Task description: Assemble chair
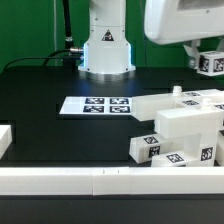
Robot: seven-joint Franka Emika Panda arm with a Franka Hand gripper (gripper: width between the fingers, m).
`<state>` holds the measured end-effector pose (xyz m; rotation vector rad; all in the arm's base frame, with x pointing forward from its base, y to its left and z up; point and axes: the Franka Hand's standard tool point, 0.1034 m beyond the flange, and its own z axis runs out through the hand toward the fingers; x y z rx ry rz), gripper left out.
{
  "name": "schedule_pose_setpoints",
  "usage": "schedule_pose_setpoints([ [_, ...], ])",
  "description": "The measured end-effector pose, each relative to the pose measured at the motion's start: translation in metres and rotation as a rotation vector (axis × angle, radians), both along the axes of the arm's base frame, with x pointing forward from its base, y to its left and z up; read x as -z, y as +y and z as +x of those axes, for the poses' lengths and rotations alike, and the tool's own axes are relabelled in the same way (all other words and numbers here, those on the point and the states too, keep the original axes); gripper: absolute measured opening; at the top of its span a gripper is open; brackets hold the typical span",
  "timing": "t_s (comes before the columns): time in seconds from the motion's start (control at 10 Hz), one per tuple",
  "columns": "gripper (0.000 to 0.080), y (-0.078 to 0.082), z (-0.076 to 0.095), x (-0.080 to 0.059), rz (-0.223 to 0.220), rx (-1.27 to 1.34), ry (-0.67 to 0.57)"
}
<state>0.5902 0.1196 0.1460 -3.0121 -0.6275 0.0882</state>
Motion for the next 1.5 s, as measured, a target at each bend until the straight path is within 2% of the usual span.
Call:
schedule_pose_setpoints([
  [0.1, 0.0284, 0.002, 0.012, 0.002, -0.001, -0.033, 0.010],
  [0.5, 0.0284, 0.000, 0.013, 0.003, -0.002, -0.025, 0.005],
  [0.6, 0.0284, -0.006, 0.015, 0.006, -0.006, -0.083, 0.005],
  [0.8, 0.0284, -0.021, 0.030, 0.012, -0.016, -0.152, -0.005],
  [1.5, 0.0284, -0.026, 0.027, 0.017, -0.022, -0.157, 0.000],
])
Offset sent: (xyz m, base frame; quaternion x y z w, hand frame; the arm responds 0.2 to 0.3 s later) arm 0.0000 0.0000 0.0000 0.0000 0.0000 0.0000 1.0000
